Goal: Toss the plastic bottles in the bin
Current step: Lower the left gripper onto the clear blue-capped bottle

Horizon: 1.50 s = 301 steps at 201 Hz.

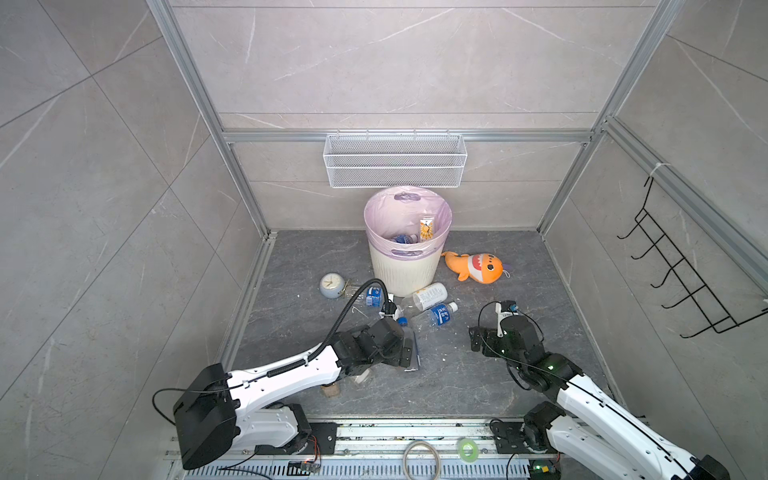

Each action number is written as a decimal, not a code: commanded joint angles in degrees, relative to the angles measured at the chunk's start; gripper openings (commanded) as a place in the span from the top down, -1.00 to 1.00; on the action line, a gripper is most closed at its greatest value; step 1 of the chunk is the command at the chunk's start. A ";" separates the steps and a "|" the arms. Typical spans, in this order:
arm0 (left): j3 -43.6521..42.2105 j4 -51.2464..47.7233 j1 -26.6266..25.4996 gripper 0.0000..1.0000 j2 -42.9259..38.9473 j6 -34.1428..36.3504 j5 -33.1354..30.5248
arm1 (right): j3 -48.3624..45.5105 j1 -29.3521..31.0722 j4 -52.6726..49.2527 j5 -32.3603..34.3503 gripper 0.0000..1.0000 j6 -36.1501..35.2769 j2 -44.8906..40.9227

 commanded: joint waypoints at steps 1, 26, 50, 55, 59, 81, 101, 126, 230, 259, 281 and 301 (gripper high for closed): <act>2.77 2.69 -0.59 -0.99 2.69 -3.25 -1.34 | 0.81 0.36 0.07 0.86 -1.00 1.11 -0.38; 3.65 3.47 -0.69 -1.00 5.65 -4.07 -1.11 | 0.77 0.41 0.02 0.86 -1.00 1.12 -0.65; 4.90 4.13 -0.64 -1.00 8.51 -4.12 -0.22 | 0.81 0.38 -0.03 0.83 -1.00 1.11 -0.64; 5.14 4.30 -0.70 -1.00 9.03 -4.21 -0.06 | 0.83 0.36 -0.03 0.84 -1.00 1.12 -0.65; 5.34 4.46 -0.70 -1.00 9.54 -4.21 0.16 | 0.79 0.39 -0.05 0.86 -1.00 1.11 -0.65; 6.32 5.01 -0.70 -1.00 12.06 -4.21 0.99 | 0.84 0.39 -0.18 0.88 -1.00 1.16 -0.68; 7.09 4.81 -0.67 -0.99 13.91 -4.36 1.27 | 0.81 0.43 -0.20 0.90 -1.00 1.14 -0.66; 7.74 3.74 -0.70 -1.00 15.64 -4.78 0.96 | 0.81 0.41 -0.16 0.86 -0.99 1.18 -0.65; 8.29 -3.61 -0.70 -0.80 17.84 -5.81 -2.73 | 0.81 0.41 0.06 0.54 -1.00 1.02 -0.30; 8.09 -4.65 -0.70 -0.73 17.58 -5.75 -3.53 | 0.81 0.43 0.14 0.57 -0.99 1.04 -0.21; 7.59 -4.03 -0.64 -0.74 17.27 -5.10 -3.64 | 0.82 0.36 0.19 0.51 -1.00 1.07 -0.06; 8.00 -3.97 -0.70 -0.74 17.88 -4.39 -3.60 | 0.91 0.39 0.23 0.51 -1.00 1.02 -0.04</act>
